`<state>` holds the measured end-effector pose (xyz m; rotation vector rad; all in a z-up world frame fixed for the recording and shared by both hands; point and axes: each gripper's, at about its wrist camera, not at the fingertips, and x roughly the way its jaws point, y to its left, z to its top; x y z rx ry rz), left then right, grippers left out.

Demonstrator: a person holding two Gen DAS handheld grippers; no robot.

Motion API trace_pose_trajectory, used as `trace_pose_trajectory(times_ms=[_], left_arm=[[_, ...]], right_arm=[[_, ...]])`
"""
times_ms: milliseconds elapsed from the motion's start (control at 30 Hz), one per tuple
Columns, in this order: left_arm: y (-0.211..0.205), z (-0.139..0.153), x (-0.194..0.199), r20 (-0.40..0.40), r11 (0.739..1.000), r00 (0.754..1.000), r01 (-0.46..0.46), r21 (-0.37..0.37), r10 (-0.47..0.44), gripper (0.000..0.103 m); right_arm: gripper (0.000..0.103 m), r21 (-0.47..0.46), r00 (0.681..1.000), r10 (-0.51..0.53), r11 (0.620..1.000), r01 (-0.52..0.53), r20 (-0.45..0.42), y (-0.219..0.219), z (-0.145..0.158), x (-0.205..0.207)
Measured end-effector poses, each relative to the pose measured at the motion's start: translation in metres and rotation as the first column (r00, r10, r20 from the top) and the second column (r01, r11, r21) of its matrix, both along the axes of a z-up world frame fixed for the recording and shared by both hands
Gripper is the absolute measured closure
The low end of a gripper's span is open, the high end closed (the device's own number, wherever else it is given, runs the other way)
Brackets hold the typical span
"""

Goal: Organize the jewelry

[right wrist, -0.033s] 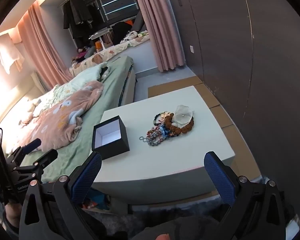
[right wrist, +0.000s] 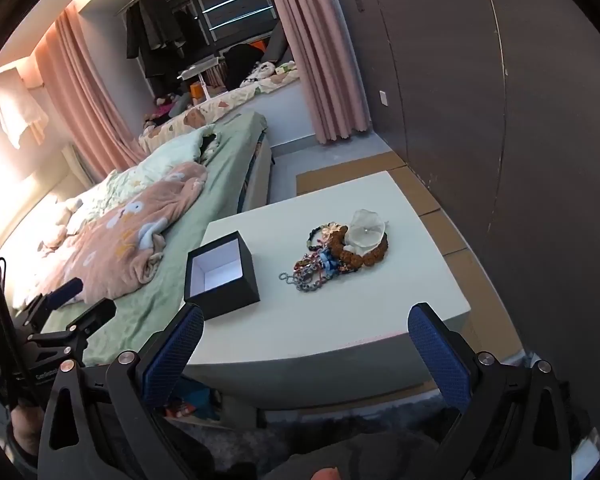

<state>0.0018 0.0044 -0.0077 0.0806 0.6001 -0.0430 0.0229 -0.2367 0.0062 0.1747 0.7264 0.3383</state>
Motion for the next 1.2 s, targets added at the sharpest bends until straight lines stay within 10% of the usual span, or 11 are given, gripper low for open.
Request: trace_pose_trajectory(times_ms=[1200], left_arm=[[0.016,0.007,0.003,-0.018,0.995,1.0,-0.013,-0.096,0.011,0.003]], right_arm=[[0.0,-0.038,1.0,-0.001,0.999,0.001,-0.003,0.013,-0.009,0.0]])
